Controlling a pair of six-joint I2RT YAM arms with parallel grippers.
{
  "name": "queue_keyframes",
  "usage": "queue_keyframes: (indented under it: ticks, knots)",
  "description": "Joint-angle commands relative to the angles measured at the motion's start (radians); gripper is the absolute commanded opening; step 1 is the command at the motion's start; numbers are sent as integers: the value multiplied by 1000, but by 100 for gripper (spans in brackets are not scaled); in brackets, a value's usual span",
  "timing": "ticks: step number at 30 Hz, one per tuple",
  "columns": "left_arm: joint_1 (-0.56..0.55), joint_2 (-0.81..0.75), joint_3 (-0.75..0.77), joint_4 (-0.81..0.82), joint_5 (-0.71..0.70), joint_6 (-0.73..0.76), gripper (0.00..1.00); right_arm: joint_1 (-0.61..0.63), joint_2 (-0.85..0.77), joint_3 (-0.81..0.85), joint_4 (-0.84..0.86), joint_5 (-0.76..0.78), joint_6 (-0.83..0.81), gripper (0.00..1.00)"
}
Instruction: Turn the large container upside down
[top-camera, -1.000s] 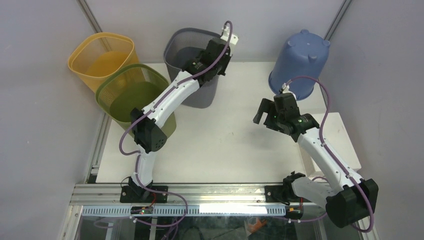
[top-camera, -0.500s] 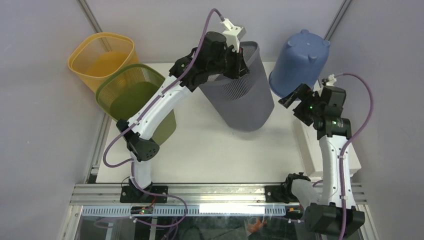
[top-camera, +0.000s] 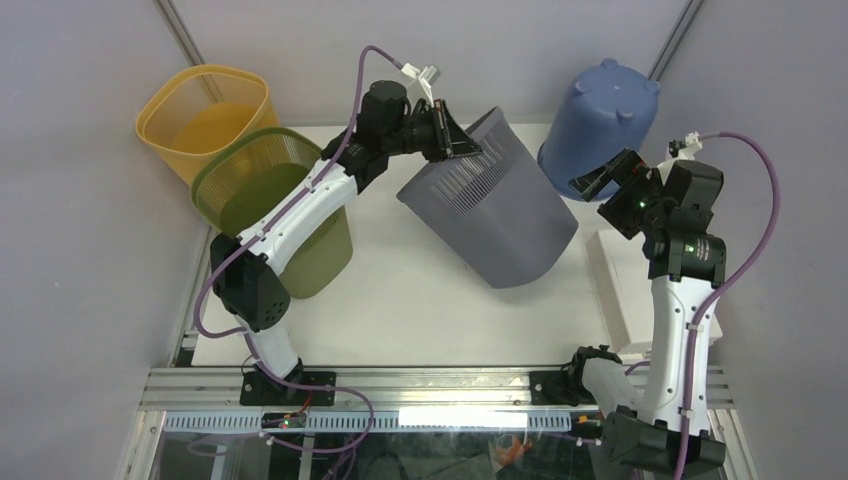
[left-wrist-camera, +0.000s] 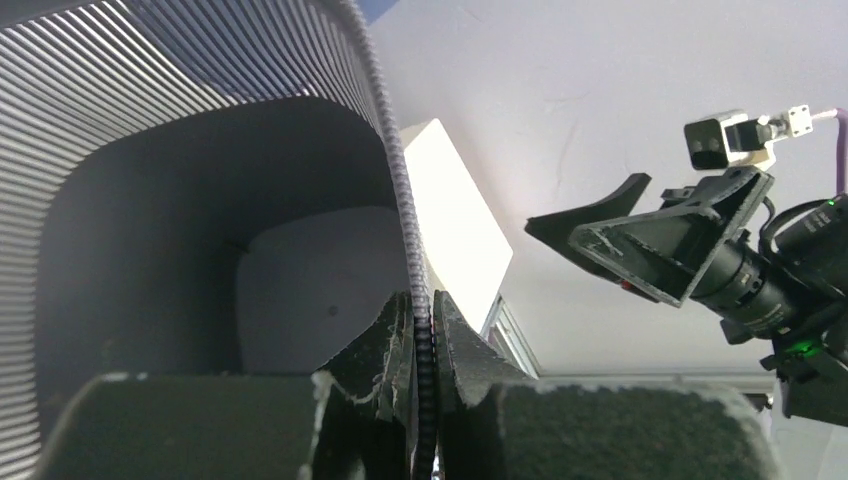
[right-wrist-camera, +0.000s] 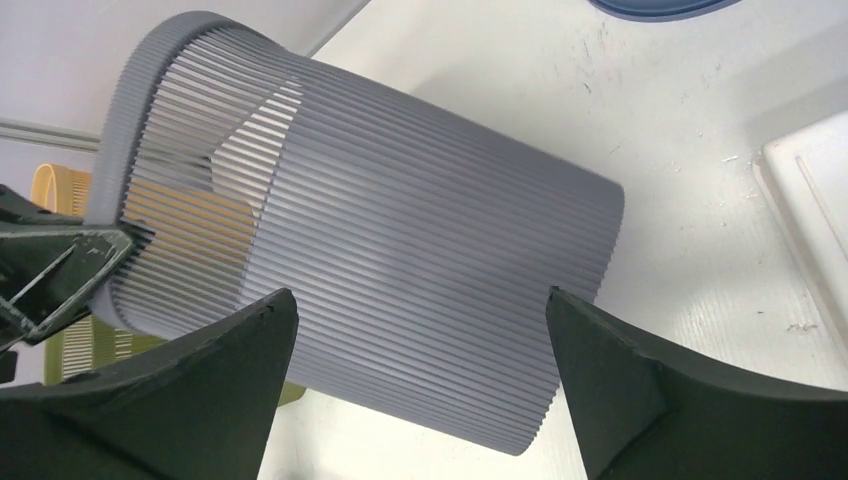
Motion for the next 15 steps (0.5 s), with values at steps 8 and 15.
queue_keyframes:
  ticks: [8,15]
  knots:
    - [78,-25,-231,353,123,-171,0,-5,-50,-33,-62,68,-12,99]
    - [95,33,-297,259,60,-72,0,3,-75,-59,-111,144,-32,99]
